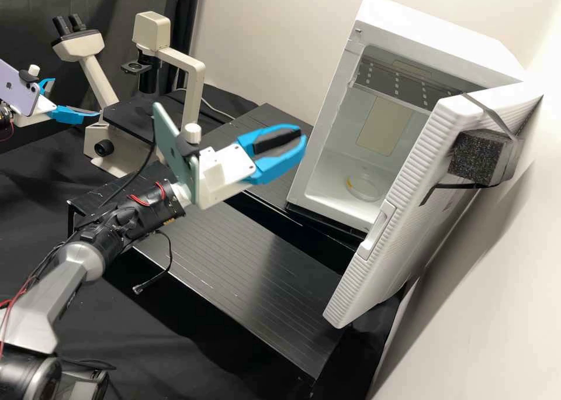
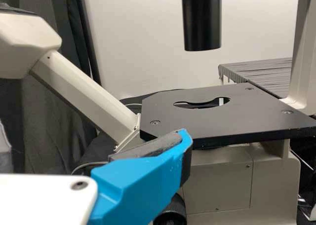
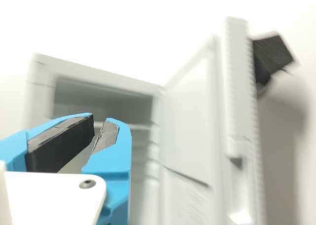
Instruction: Open the incubator door.
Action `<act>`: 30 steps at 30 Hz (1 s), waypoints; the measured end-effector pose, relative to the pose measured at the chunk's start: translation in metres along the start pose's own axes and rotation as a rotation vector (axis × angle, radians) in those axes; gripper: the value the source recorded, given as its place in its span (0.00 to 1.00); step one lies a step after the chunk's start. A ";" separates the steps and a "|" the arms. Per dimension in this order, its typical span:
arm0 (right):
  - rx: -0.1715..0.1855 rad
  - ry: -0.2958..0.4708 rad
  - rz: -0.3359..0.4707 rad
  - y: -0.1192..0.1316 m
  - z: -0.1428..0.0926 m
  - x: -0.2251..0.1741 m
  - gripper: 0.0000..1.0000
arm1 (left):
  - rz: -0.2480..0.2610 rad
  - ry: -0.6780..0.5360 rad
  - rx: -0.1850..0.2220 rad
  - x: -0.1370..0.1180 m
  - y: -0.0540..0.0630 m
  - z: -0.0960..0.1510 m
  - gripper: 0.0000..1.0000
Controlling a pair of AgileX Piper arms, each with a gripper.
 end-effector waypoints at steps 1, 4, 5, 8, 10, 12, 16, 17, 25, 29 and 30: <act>0.001 0.020 -0.013 -0.004 -0.003 -0.001 1.00 | 0.000 0.000 0.000 0.000 0.000 0.000 1.00; 0.011 0.053 -0.073 -0.018 -0.010 -0.005 1.00 | 0.000 0.000 0.000 0.000 0.000 0.000 1.00; 0.024 0.067 -0.116 -0.024 -0.012 -0.008 1.00 | 0.000 0.000 0.000 0.000 0.000 0.000 1.00; 0.075 0.115 -0.253 -0.045 -0.014 -0.016 1.00 | 0.000 0.000 0.000 0.000 0.000 0.000 1.00; 0.100 0.131 -0.341 -0.058 -0.013 -0.018 1.00 | 0.000 0.000 0.000 0.000 0.000 0.000 1.00; 0.124 0.140 -0.407 -0.069 -0.012 -0.020 1.00 | 0.000 0.000 0.000 0.000 0.000 0.000 1.00; 0.169 0.136 -0.518 -0.090 -0.006 -0.026 1.00 | 0.000 0.000 0.000 0.000 0.000 0.000 1.00; 0.174 0.135 -0.528 -0.093 -0.005 -0.027 1.00 | 0.000 0.000 0.000 0.000 0.000 0.000 1.00; 0.195 0.124 -0.580 -0.117 0.002 -0.048 1.00 | 0.000 0.000 0.000 0.000 0.000 0.000 1.00; 0.269 0.121 -0.565 -0.121 0.005 -0.052 1.00 | 0.000 0.000 0.000 0.000 0.000 0.000 1.00; 0.302 0.126 -0.557 -0.122 0.006 -0.053 1.00 | 0.000 0.000 0.000 0.000 0.000 0.000 1.00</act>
